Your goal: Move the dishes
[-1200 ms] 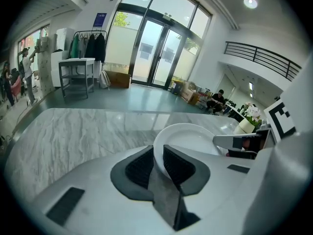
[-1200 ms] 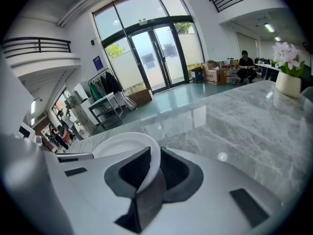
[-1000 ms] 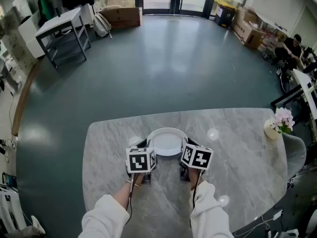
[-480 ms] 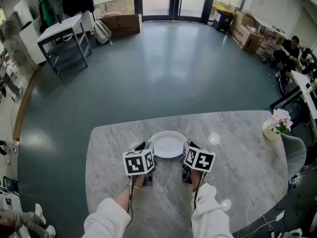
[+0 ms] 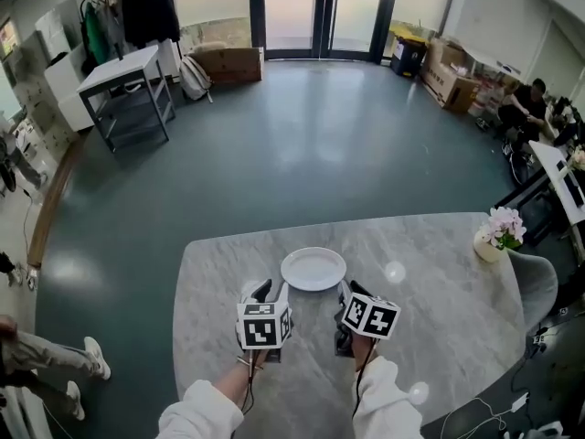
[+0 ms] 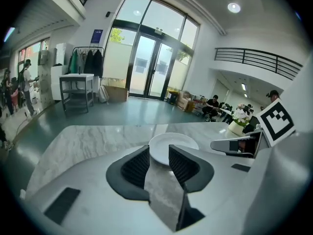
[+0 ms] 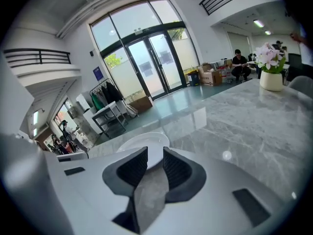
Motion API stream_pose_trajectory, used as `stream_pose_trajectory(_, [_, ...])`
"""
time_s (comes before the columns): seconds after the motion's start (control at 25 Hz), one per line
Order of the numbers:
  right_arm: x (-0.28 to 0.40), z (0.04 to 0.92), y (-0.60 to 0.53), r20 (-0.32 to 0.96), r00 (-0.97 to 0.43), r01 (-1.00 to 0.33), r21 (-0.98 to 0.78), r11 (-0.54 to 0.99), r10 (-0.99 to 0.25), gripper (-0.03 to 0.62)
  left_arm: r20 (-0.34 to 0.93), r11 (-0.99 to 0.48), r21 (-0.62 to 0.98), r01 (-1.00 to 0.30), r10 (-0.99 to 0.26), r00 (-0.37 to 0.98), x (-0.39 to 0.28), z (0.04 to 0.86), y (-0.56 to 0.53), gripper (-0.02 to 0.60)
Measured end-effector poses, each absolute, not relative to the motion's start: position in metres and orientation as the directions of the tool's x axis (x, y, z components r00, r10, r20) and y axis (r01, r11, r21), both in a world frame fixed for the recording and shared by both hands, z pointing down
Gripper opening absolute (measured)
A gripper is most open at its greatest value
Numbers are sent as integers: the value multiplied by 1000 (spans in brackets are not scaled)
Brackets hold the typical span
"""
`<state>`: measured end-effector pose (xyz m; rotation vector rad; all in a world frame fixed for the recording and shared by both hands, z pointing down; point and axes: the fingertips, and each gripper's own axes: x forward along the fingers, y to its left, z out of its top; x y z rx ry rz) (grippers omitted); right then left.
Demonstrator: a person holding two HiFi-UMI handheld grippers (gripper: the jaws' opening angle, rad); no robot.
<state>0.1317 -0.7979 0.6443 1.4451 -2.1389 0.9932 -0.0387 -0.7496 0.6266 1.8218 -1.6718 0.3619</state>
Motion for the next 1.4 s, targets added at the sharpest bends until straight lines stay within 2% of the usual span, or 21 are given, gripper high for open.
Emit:
stream_pose_trajectory(0.36, [139, 604, -710, 607, -409, -898, -399, 183, -681, 114, 485, -10, 339, -941, -855, 183, -36, 559, -673, 116])
stream_pose_trajectory(0.56, [138, 574, -655, 591, -379, -912, -367, 181, -712, 76, 441, -19, 395, -918, -873, 208, -32, 530, -620, 68])
stream_pose_trajectory(0.92, [106, 528, -557, 553, -406, -912, -295, 285, -727, 72, 438, -87, 398, -913, -857, 273, -26, 495, -539, 28])
stream_pose_trajectory(1.4, [98, 493, -476, 500, -372, -927, -236, 291, -782, 64, 397, -180, 369, -912, -857, 329, -24, 467, -462, 6])
